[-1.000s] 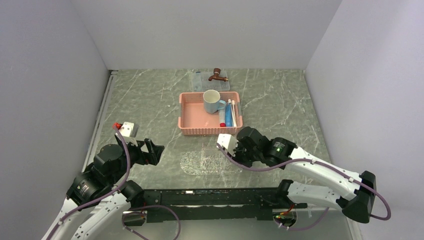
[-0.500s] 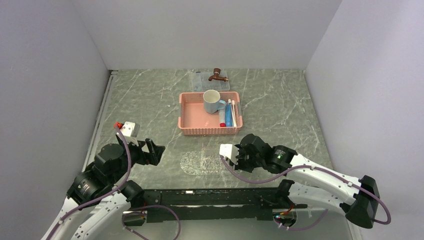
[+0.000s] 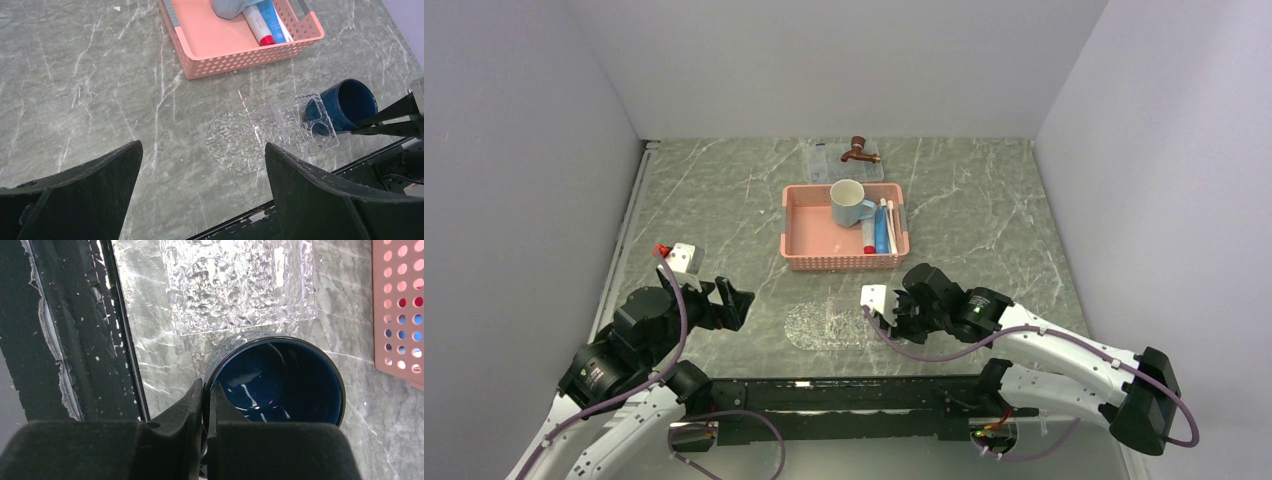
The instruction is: Prepare toiletry sets of a toothbrush and toothpaste on the tray
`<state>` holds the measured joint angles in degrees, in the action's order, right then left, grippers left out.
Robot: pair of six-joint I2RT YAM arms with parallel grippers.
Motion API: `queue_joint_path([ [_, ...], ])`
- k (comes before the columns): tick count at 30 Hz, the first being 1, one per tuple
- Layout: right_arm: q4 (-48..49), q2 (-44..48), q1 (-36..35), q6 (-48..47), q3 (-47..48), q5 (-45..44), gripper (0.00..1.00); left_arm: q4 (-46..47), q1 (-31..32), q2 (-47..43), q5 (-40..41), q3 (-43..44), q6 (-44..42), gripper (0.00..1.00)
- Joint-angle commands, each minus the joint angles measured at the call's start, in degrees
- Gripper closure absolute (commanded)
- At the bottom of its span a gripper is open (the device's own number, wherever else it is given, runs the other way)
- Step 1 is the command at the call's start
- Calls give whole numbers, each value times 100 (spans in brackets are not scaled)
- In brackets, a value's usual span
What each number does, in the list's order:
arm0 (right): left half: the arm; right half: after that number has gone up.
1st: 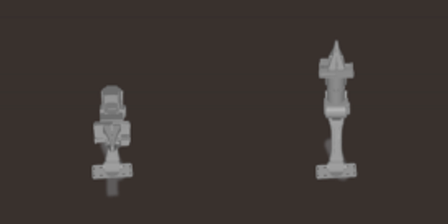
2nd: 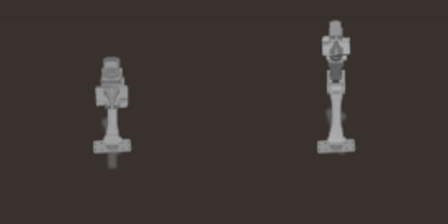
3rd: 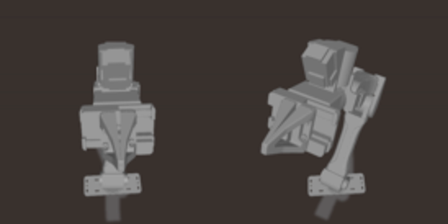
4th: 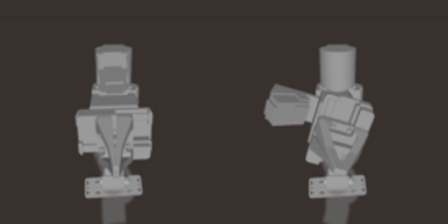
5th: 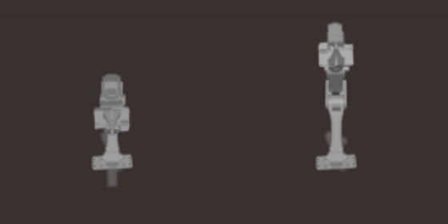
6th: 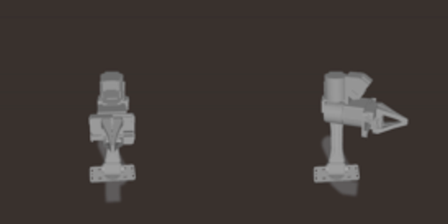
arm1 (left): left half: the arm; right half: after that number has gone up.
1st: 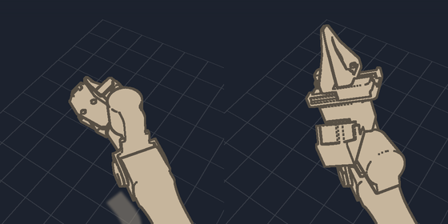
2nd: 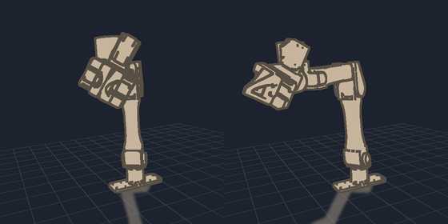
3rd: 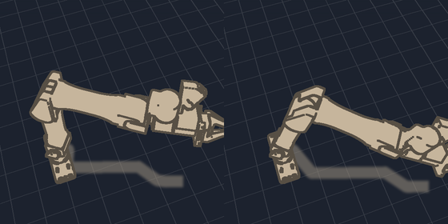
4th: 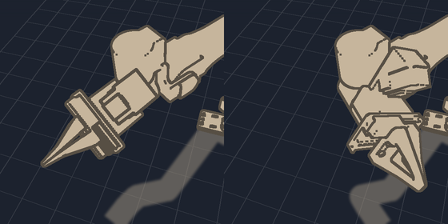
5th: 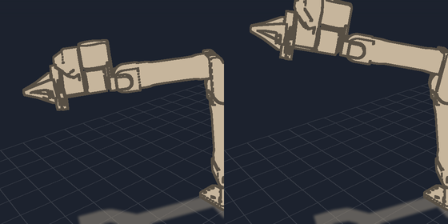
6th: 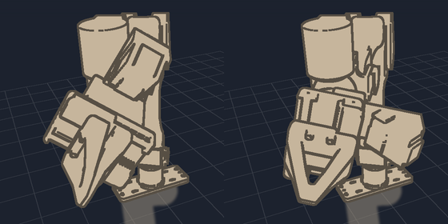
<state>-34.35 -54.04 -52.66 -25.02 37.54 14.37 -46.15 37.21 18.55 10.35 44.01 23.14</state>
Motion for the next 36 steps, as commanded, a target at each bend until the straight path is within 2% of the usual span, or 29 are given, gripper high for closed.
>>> queue_joint_path([
  [1, 506, -52, 89, 34, 73, 251, 100, 199, -30, 43, -50, 2, -90, 1],
  [24, 518, -335, 310, 203, 133, 407, 100, 202, -30, 3, -51, 2, -90, 1],
  [36, 577, -400, 304, 273, 114, 307, 95, 203, -30, -15, -57, 2, -90, 1],
])
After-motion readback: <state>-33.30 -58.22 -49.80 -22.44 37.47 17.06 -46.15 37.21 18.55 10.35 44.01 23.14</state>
